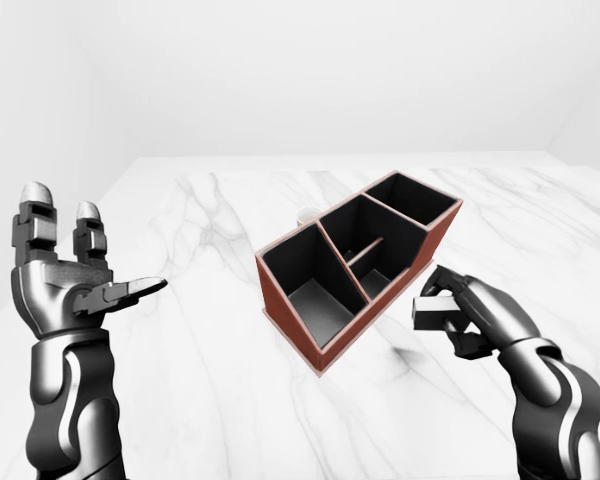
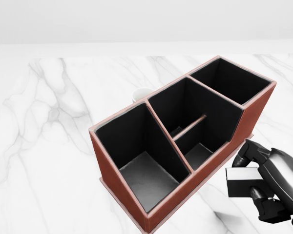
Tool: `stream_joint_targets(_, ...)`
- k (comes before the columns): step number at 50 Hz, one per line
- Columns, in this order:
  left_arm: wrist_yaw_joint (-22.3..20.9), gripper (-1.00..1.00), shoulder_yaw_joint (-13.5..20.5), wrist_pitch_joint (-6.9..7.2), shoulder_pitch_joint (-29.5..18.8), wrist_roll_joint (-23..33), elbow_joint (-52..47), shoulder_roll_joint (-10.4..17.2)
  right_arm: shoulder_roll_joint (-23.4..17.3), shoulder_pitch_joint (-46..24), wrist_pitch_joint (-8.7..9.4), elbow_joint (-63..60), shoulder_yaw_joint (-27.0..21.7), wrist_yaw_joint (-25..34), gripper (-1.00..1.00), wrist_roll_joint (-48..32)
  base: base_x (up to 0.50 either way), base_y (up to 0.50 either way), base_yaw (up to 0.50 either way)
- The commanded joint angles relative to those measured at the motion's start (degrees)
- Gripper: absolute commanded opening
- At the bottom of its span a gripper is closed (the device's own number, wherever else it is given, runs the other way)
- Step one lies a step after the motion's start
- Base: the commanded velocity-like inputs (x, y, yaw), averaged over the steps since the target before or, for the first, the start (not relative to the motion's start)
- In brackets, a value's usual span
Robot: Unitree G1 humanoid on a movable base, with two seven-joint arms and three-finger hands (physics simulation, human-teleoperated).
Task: Pick up the book and place it in the left compartment of the caddy.
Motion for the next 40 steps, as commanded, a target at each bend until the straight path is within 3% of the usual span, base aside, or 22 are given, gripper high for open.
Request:
stream_joint_targets(1,0.0,1.00,-0.2,0.00,0.0,0.2,0.1,-0.1,0.5,-1.5,0.00,-5.7,0.3,0.0,-1.00,-3.1,0.00,0.00,0.00)
stream_joint_targets(18,0.0,1.00,0.1,0.00,-0.1,-0.1,0.0,0.1,0.7,-5.7,0.00,-15.1,3.6,0.0,-1.00,-15.5,0.00,0.00,0.00)
stream_joint_targets(24,-0.2,1.00,0.1,0.00,-0.1,0.0,0.3,0.0,0.8,-8.6,0.00,-18.3,2.8,0.0,-1.00,-18.7,0.00,0.00,0.00)
stream_joint_targets(36,0.0,1.00,0.2,0.00,0.1,-0.1,-0.4,0.0,3.9,-14.0,0.00,-26.9,4.7,0.0,-1.00,-29.8,0.00,0.00,0.00)
stream_joint_targets(40,0.0,1.00,0.0,0.00,0.2,0.0,-0.4,-0.1,2.2,-13.5,0.00,-28.8,7.2,0.0,-1.00,-30.8,0.00,0.00,0.00)
